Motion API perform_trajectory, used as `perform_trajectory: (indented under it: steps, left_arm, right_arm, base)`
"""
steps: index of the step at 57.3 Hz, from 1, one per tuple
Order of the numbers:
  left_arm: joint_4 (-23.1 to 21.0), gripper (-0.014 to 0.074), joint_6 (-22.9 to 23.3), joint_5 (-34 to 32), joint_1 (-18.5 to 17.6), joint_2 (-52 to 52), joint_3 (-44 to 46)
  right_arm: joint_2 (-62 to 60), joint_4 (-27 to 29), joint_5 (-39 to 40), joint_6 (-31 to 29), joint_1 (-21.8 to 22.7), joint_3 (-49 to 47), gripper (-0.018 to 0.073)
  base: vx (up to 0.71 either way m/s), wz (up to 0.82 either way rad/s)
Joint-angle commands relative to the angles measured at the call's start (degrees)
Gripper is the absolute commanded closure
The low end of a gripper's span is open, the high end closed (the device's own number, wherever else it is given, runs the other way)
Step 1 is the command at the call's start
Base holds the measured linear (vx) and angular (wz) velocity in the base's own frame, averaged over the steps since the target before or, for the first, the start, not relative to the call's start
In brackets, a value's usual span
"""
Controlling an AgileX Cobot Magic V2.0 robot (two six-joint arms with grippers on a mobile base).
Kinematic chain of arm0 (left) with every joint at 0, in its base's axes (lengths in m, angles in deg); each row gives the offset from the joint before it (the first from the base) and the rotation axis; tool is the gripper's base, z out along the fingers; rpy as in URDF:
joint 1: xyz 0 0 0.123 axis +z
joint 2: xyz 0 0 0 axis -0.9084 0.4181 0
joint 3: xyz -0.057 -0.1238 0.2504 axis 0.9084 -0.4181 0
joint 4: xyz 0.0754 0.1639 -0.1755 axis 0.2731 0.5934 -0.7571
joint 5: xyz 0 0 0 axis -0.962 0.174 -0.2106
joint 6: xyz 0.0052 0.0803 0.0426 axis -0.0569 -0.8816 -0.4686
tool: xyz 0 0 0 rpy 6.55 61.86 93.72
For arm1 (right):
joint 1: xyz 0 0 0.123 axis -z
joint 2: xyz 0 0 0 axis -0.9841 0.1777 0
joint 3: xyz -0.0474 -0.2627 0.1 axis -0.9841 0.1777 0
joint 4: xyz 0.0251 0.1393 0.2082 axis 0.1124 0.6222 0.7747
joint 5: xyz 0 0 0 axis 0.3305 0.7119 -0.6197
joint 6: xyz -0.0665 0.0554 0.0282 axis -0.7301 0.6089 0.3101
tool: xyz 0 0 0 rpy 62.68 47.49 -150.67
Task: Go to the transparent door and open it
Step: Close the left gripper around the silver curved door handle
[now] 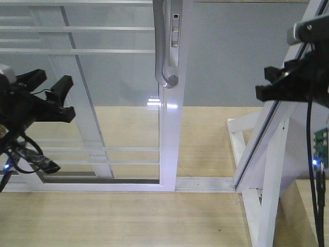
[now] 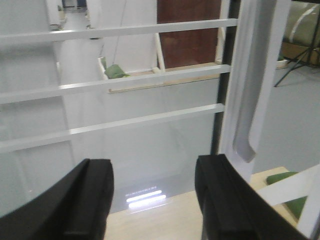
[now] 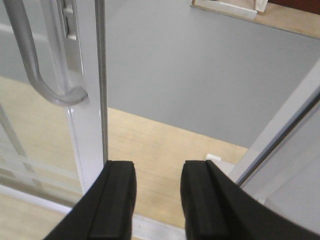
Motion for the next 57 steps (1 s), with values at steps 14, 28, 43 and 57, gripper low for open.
perform_trajectory:
  steps: [14, 28, 43, 57]
  left_arm:
    - [5.76, 0.0116, 6.46, -6.22, -3.81, 15.64, 20.06]
    - [5.97, 0.0116, 7.26, -5.72, -6.72, 28.45, 36.17]
    - [5.77, 0.0116, 7.62, -3.86, -9.86, 37.04, 49.69]
    - [5.31, 0.0116, 7.34, 1.9, -11.57, 43.42, 61.38]
  right_arm:
    - [-12.71, 0.6, 1.14, 0.08, 0.39, 6.4, 0.0244]
    - [-14.81, 0.53, -1.0, 0.08, 0.39, 6.4, 0.0244]
    - [-14.81, 0.54, -1.95, 0.08, 0.39, 6.4, 0.0244]
    - [-14.81, 0.35, -3.72, 0.08, 0.39, 6.4, 0.0244]
  base:
    - [0.0, 0.0]
    - [0.0, 0.0]
    - [0.0, 0.0]
    - [0.0, 0.0]
